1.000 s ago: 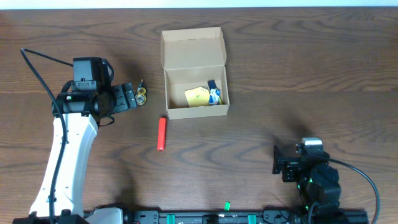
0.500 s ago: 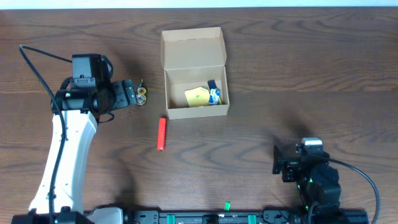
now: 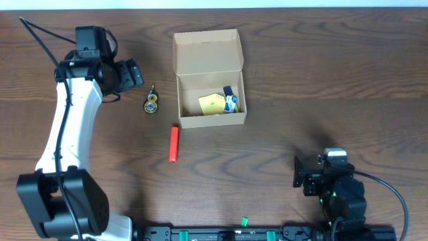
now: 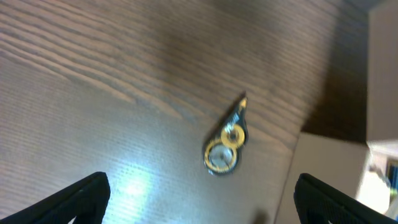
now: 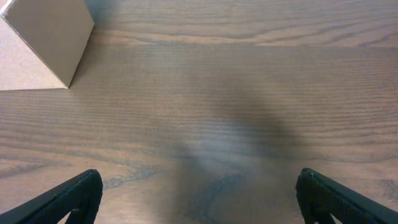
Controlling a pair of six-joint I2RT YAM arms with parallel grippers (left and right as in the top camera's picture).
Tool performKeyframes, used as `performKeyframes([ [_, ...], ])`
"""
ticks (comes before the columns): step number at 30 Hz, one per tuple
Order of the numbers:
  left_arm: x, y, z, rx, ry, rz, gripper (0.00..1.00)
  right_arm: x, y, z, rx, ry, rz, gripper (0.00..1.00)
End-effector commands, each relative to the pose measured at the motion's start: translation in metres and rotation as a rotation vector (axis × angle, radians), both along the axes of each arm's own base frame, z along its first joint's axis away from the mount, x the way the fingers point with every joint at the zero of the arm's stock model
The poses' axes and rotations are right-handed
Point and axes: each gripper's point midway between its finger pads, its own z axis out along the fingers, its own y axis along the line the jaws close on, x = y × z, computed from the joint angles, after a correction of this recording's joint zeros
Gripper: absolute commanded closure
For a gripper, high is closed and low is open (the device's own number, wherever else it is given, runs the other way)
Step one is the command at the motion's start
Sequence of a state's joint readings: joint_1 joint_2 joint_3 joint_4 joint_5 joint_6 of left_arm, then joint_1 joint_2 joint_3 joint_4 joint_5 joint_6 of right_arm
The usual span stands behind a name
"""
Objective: Pack container
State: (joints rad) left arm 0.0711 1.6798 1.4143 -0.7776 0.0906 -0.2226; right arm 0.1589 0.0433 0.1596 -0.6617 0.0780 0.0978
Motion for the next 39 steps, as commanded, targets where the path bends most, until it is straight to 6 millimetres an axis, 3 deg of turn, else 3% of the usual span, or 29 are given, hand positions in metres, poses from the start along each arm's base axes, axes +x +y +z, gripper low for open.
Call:
performKeyframes([
  [1,0.01,0.001,-0.003,-0.007,-0.005,-0.012,0.04,0.0,-0.002,-0.001,-0.008,-0.001,-0.004,0.01],
  [11,0.02,-0.011,-0.047,-0.039,0.089,-0.138,0.04,0.0,-0.002,-0.001,-0.008,-0.001,-0.005,0.01],
  [24,0.012,-0.042,-0.071,-0.077,0.179,-0.271,0.04,0.0,-0.002,-0.001,-0.007,-0.001,-0.005,0.01],
  [29,0.001,-0.043,-0.082,-0.105,0.306,-0.261,0.04,0.0,-0.002,-0.001,-0.008,-0.001,-0.004,0.01],
  [35,0.006,-0.043,-0.087,-0.108,0.348,-0.269,0.04,0.0,-0.002,-0.001,-0.007,-0.001,-0.005,0.01],
  [39,0.001,-0.044,-0.104,-0.119,0.399,-0.268,0.04,0.0,-0.002,-0.001,-0.008,-0.001,-0.005,0.01],
])
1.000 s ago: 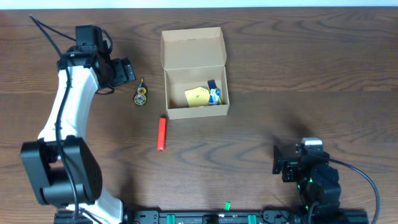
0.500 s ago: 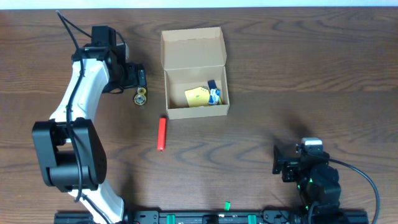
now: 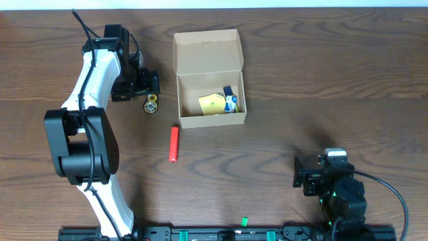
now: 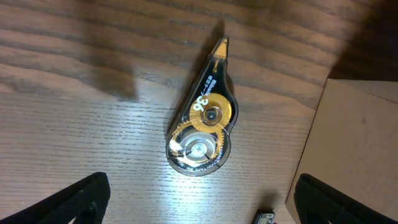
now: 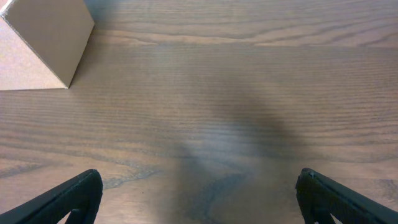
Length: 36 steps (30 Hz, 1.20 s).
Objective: Pack container
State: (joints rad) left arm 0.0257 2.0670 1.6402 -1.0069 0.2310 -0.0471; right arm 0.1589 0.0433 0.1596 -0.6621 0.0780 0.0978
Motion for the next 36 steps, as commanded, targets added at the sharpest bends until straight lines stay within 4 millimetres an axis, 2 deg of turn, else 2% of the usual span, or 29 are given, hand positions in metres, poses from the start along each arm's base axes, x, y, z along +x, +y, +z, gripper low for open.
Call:
performKeyframes([
  [1,-0.001,-0.001,-0.015,-0.007,0.045,-0.019,0.04,0.0,-0.002,-0.001,-0.008,-0.001,-0.005,0.01],
  [5,-0.006,0.001,-0.023,0.005,0.078,-0.026,0.04,0.0,-0.002,-0.001,-0.008,-0.001,-0.005,0.01],
  [13,-0.003,0.001,-0.024,0.041,0.046,-0.146,0.04,0.0,-0.002,-0.001,-0.007,-0.001,-0.005,0.01],
  [26,0.003,0.012,-0.032,0.111,0.032,-0.194,0.04,0.0,-0.002,-0.001,-0.008,-0.001,-0.005,0.01],
  [30,0.0,0.008,-0.043,0.108,0.062,-0.206,0.04,0.0,-0.002,-0.001,-0.008,-0.001,-0.005,0.01],
  [36,0.004,-0.002,-0.046,0.112,0.044,-0.24,0.04,0.0,-0.002,-0.001,-0.008,-0.001,-0.004,0.01],
])
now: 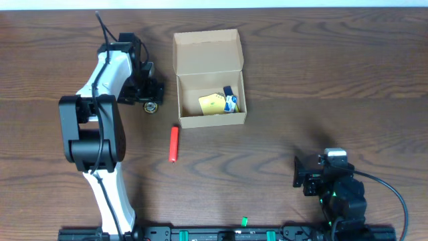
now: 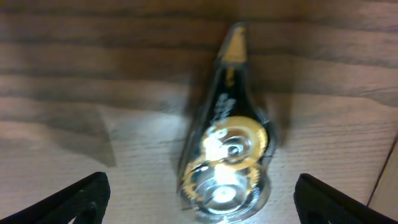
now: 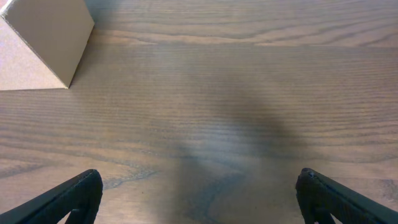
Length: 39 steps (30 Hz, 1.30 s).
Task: Pack container
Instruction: 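Lower the left gripper and close it on the correction-tape roller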
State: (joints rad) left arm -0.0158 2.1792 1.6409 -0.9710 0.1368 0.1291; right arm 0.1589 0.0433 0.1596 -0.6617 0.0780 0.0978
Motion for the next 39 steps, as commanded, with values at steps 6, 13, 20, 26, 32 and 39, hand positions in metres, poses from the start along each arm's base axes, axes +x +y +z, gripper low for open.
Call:
performKeyframes([
  [6,0.002,-0.003,-0.008,0.022,0.013,-0.043,0.04,0.0,-0.002,-0.001,-0.008,-0.001,-0.005,0.01],
  [13,-0.003,-0.003,-0.014,0.025,0.042,-0.044,0.17,0.0,-0.002,-0.001,-0.008,-0.001,-0.005,0.01],
  [20,-0.006,-0.003,-0.016,0.025,0.059,-0.039,0.51,0.0,-0.002,-0.001,-0.008,-0.001,-0.005,0.01],
  [26,-0.008,-0.003,-0.016,0.027,0.066,-0.009,0.69,0.0,-0.002,-0.001,-0.008,0.0,-0.004,0.01],
  [32,-0.012,-0.002,-0.014,0.028,0.086,0.003,0.68,0.0,-0.002,-0.001,-0.008,-0.001,-0.004,0.01],
  [39,0.013,-0.001,0.012,0.041,0.014,0.003,0.68,0.0,-0.002,-0.001,-0.008,0.0,-0.005,0.01],
])
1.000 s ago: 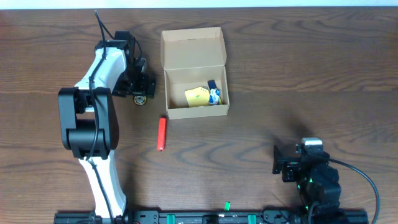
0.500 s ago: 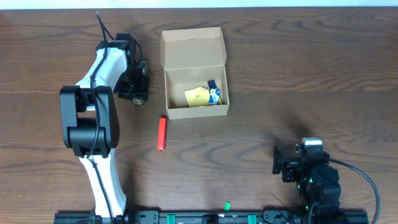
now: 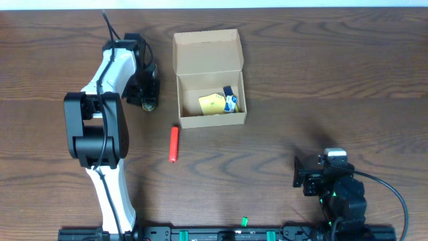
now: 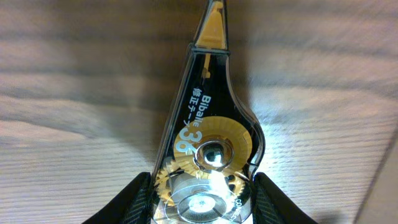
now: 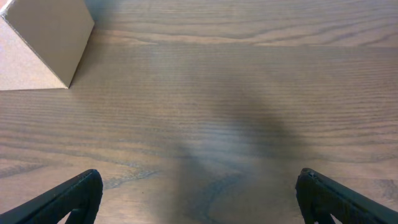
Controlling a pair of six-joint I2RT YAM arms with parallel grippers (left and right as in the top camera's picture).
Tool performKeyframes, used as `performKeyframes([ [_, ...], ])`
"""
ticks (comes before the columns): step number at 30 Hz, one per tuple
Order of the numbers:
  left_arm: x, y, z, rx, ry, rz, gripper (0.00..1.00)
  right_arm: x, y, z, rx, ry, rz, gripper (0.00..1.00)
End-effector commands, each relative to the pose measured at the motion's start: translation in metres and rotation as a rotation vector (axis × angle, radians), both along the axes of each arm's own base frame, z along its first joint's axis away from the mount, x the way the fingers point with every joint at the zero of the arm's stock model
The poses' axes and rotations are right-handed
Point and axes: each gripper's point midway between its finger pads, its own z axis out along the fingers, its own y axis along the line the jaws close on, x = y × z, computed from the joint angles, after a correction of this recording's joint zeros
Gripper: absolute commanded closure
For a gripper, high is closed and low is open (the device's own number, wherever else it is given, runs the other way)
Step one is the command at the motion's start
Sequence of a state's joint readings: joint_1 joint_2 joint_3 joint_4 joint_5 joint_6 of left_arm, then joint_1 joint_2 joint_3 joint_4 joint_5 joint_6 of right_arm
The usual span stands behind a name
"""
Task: Pack container
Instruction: 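Lower the left gripper and close it on the correction-tape roller, then carry the roller with the left gripper into the box and release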
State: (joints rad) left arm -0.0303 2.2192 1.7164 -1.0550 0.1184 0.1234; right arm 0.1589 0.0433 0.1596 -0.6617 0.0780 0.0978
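Observation:
The correction tape dispenser (image 4: 208, 124), clear black with yellow gears, lies on the wooden table with its tip pointing away. My left gripper (image 4: 202, 193) is shut on its round end, one black finger (image 4: 140, 199) pressed against each side. In the overhead view the left gripper (image 3: 148, 94) covers the dispenser, just left of the open cardboard box (image 3: 208, 80). The box holds a yellow item (image 3: 212, 103) and a blue item (image 3: 230, 100). My right gripper (image 5: 199, 199) stands open over bare table at the front right.
A red marker (image 3: 174, 143) lies on the table in front of the box's left corner. The box's corner (image 5: 43, 43) shows at the upper left of the right wrist view. The box lid stands open toward the far side.
My left gripper has come down onto the dispenser and its fingers, wide apart before, are now shut against the dispenser's sides. The right arm has not moved.
My left gripper was open and well left of the dispenser. Then it hovered open over it, then lower and closer. Now it grips the dispenser's round end on the table. The box, the marker and the right arm stayed put throughout.

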Motion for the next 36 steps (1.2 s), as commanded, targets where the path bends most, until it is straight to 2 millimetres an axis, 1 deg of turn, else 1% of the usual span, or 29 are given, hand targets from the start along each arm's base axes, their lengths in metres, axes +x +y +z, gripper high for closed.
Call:
performKeyframes([
  [1,0.02,0.003,0.015,0.025,-0.052,0.012,0.69,0.0,-0.002,-0.001,-0.007,-0.001,-0.005,0.01],
  [5,0.038,0.003,0.041,0.028,-0.111,0.012,0.68,0.0,-0.002,-0.001,-0.007,-0.001,-0.005,0.01],
  [8,0.047,0.005,0.061,0.039,-0.148,0.017,0.68,0.0,-0.002,-0.001,-0.007,-0.001,-0.005,0.01],
  [10,0.053,0.005,0.08,0.04,-0.176,0.018,0.68,0.0,-0.002,-0.001,-0.008,-0.001,-0.004,0.01],
  [15,0.064,0.002,0.117,0.026,-0.236,0.036,0.69,0.0,-0.002,-0.001,-0.007,-0.001,-0.005,0.01],
  [18,0.066,-0.006,0.141,0.004,-0.272,0.024,0.69,0.0,-0.002,-0.001,-0.008,-0.001,-0.005,0.01],
  [20,0.067,-0.012,0.152,-0.002,-0.291,0.013,0.68,0.0,-0.002,-0.001,-0.008,-0.001,-0.004,0.01],
  [22,0.067,-0.021,0.165,-0.006,-0.31,-0.011,0.67,0.0,-0.002,-0.001,-0.007,-0.001,-0.005,0.01],
  [24,0.066,-0.032,0.172,-0.01,-0.323,-0.033,0.67,0.0,-0.002,-0.001,-0.007,-0.001,-0.005,0.01],
  [25,0.065,-0.04,0.174,-0.013,-0.327,-0.054,0.66,0.0,-0.002,-0.001,-0.008,0.0,-0.004,0.01],
  [27,0.06,-0.06,0.174,-0.019,-0.322,-0.096,0.66,0.0,-0.002,-0.001,-0.008,-0.001,-0.005,0.01],
  [32,0.049,-0.097,0.174,-0.03,-0.309,-0.178,0.66,0.0,-0.002,-0.001,-0.007,-0.001,-0.005,0.01],
  [36,0.033,-0.128,0.172,-0.038,-0.284,-0.245,0.65,0.0,-0.002,-0.001,-0.008,-0.001,-0.005,0.01],
])
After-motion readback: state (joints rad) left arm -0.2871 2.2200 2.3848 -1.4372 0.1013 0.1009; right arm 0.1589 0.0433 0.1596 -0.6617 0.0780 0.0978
